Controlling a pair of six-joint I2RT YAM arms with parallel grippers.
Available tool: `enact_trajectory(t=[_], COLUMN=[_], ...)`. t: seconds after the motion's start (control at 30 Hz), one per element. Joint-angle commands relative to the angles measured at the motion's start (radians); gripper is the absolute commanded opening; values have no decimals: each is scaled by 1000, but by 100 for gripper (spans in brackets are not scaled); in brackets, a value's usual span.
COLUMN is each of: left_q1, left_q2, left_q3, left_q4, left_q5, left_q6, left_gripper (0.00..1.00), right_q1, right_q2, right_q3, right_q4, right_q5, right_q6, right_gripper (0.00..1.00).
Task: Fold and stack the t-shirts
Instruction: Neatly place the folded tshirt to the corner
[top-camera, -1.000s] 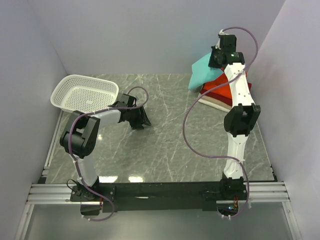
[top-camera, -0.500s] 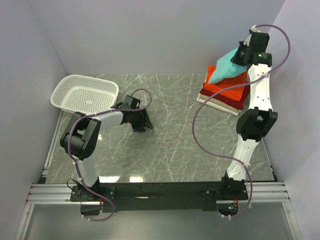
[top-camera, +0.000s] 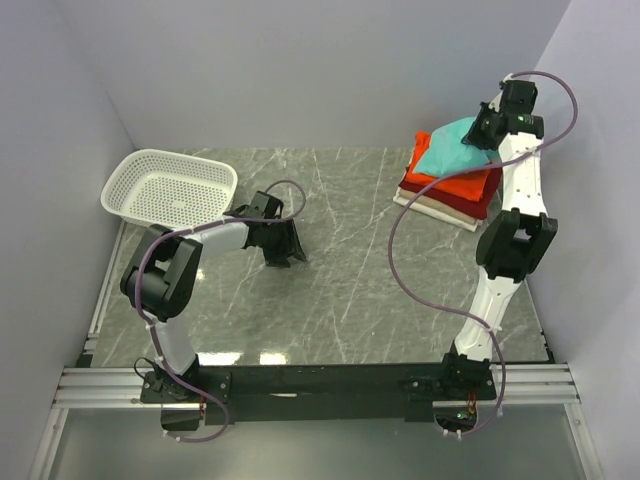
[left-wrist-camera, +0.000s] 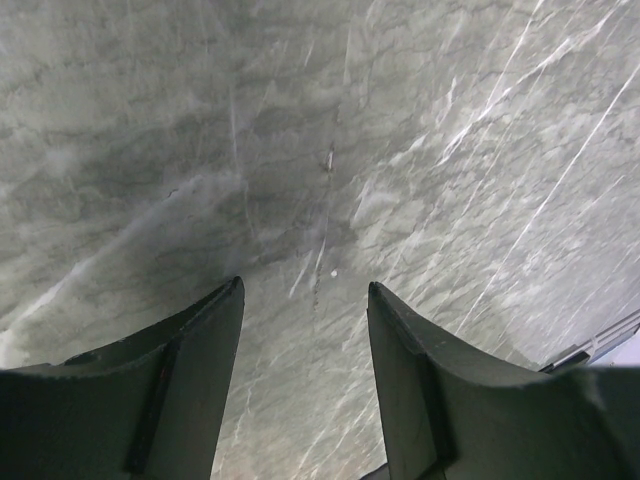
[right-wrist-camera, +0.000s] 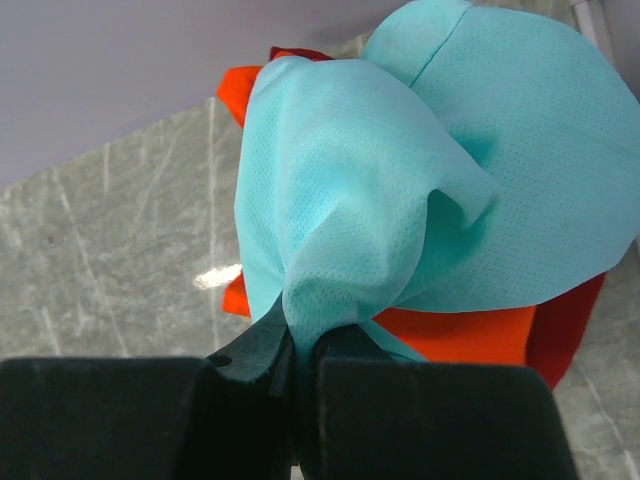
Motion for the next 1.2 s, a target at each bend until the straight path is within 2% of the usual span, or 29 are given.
enact_trajectory(t=[0.0, 0.3, 0.57, 0.7, 0.87, 1.03, 1.17], left_q1=[-9, -9, -11, -11, -11, -11, -11], left_q2=[32, 39, 33, 25, 23, 29, 36], left_q3=[14, 17, 6, 0, -3, 6, 11], left_q4=[-84, -87, -84, -85, -85, -89, -90], left_q5=[-47, -47, -47, -51, -53, -51, -51], left_q6=[14, 14, 14, 11, 10, 13, 14], left_gripper=[60, 60, 60, 60, 60, 60, 60], right_q1=[4, 10, 8, 10, -2, -24, -45], right_q2=[-45, -36, 41, 67, 88, 30, 5], right_q3=[62, 122, 146, 114, 60, -67, -73], right_q4=[75, 245, 331, 327, 241, 216, 161], right_q5=[-88, -269, -370, -366, -346, -275, -220], right_q6=[79, 234, 268, 228, 167, 107, 78], right_gripper=[0, 0, 0, 0, 0, 0, 0])
